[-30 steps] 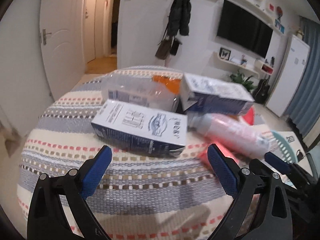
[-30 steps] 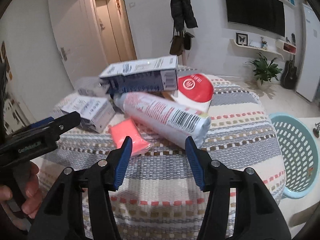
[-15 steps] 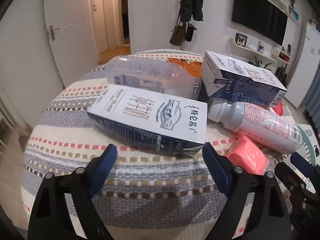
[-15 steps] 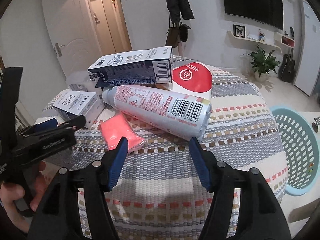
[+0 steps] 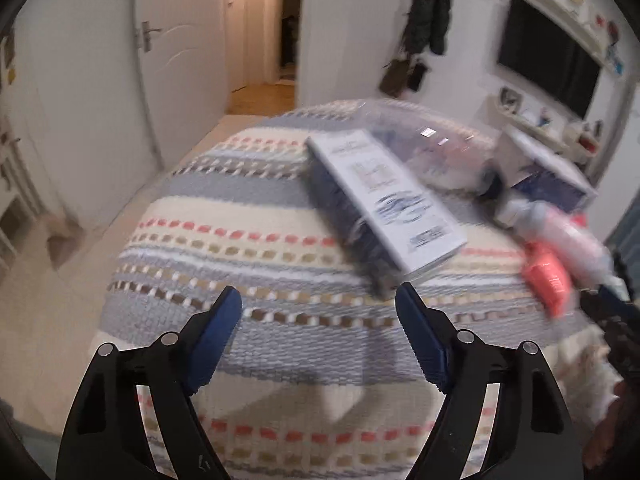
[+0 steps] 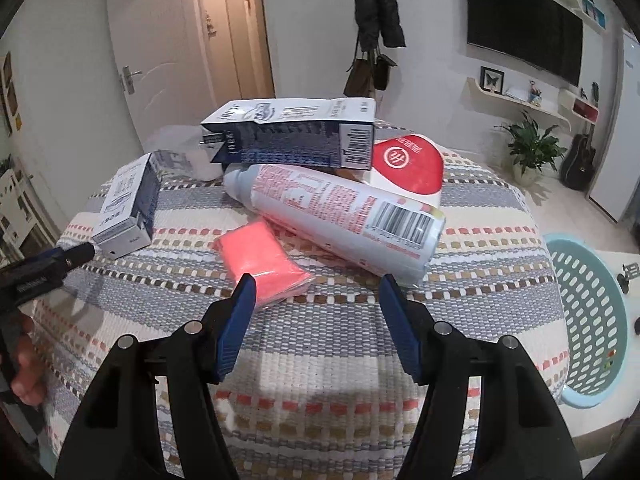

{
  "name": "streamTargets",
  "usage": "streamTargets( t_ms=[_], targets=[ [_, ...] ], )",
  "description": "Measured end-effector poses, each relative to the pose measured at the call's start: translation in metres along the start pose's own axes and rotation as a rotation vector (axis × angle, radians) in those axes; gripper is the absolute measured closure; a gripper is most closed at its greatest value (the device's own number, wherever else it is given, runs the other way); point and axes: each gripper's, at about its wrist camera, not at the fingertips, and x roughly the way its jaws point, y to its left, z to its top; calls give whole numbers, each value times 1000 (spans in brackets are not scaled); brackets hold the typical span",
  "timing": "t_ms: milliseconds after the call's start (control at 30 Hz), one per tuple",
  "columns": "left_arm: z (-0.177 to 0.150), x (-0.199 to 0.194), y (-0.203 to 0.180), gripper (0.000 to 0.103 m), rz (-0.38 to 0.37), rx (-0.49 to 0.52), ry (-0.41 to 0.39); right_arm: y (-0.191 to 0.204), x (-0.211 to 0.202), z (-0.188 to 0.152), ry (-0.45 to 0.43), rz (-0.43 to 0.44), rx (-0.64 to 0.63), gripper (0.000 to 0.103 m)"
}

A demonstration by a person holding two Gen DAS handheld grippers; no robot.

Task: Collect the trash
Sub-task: 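Grasp the white milk carton with the left tool while the right tool grasps the pink packet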

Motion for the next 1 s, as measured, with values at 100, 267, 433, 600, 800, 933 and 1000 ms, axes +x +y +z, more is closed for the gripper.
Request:
streamTargets(
  t_ms=[100,267,433,600,800,933,1000],
  targets=[
    [14,1,-10,13,-147,-12,30,0,0,5,11,48,10,38],
    [38,33,-23,12,-114,-77,106,5,0,20,21,83,-23,29],
    [43,64,-33,12,-40,-71,167,17,16,25,66,100,-59,29],
    [47,79,-45,19,50,-8,151,20,41,22,126,101,-55,29],
    [51,83,-64,34,109,71,121,22,44,24,136,105,-71,38],
    [49,74,-68,44,86,82,120,36,46,23,133,89,-129,52],
    [41,63,-63,44,74,78,118,44,42,20,111,81,-159,53]
  ],
)
